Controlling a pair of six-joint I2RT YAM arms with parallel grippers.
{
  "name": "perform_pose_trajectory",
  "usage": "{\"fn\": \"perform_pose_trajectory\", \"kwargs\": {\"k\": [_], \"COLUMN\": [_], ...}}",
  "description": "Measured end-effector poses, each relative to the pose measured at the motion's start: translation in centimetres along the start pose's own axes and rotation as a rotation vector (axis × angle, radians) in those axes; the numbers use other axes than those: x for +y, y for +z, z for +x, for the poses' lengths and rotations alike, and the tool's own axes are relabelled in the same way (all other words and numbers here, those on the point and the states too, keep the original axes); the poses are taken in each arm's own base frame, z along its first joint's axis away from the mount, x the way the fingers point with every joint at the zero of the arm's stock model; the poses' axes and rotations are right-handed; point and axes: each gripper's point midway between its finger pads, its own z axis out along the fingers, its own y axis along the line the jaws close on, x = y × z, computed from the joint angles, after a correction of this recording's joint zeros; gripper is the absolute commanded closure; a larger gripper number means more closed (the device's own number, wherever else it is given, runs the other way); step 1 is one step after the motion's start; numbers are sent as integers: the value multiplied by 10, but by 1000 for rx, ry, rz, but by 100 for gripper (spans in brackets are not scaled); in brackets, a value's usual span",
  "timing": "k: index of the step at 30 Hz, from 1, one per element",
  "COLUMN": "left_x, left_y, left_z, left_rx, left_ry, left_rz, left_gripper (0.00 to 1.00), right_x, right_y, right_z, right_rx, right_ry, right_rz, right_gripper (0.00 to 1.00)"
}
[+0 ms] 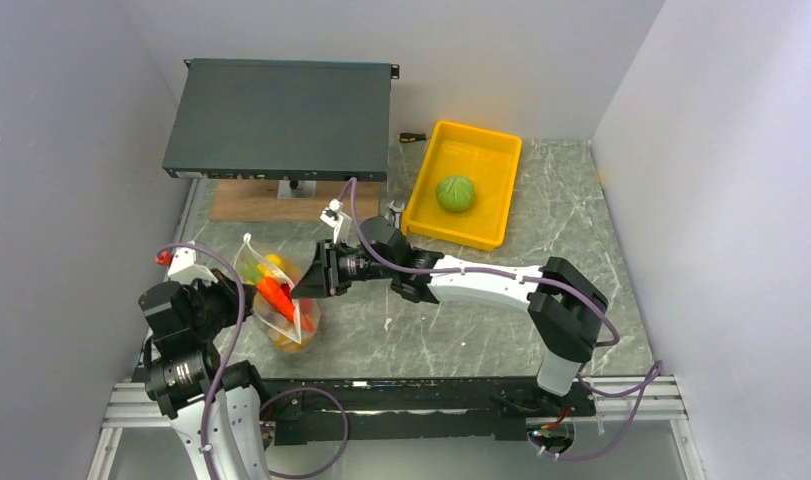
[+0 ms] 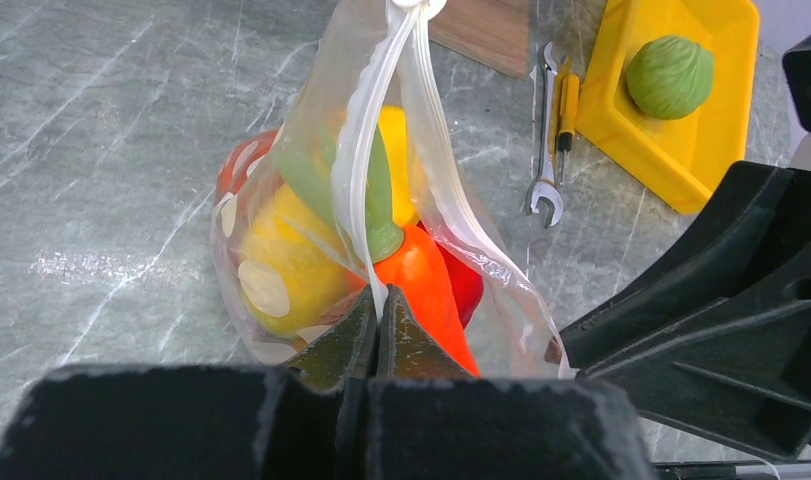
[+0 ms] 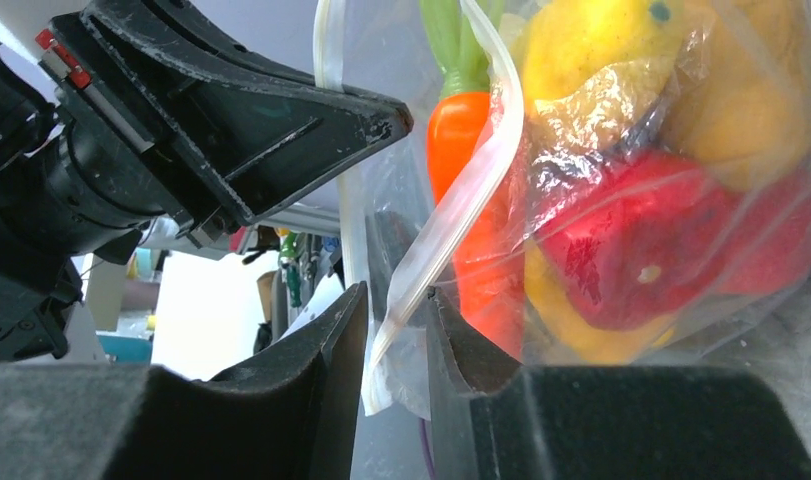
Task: Place the food in the zip-top bag and seal the zipper
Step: Adjust the zipper food storage bag at the center of the board.
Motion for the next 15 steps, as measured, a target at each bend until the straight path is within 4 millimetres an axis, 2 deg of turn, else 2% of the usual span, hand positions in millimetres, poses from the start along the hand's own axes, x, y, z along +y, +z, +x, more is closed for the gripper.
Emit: {"fn": "perform_pose_trajectory", "kwargs": {"k": [4, 10, 15], "left_x": [0, 1, -2], "left_y": [0, 1, 1], "left_z": [0, 1, 1], "left_rx": [1, 9, 64], "left_ry": [-1, -5, -48], "left_rz": [0, -3, -2], "left_gripper": [100, 100, 100], "right_x": [-5, -12, -1], "right_y": [10, 24, 27], "right_z": [2, 7, -9], "right_rx": [12, 45, 30], "right_ry": [4, 7, -105], "right_rz": [6, 34, 103], "right_gripper": [77, 100, 100]}}
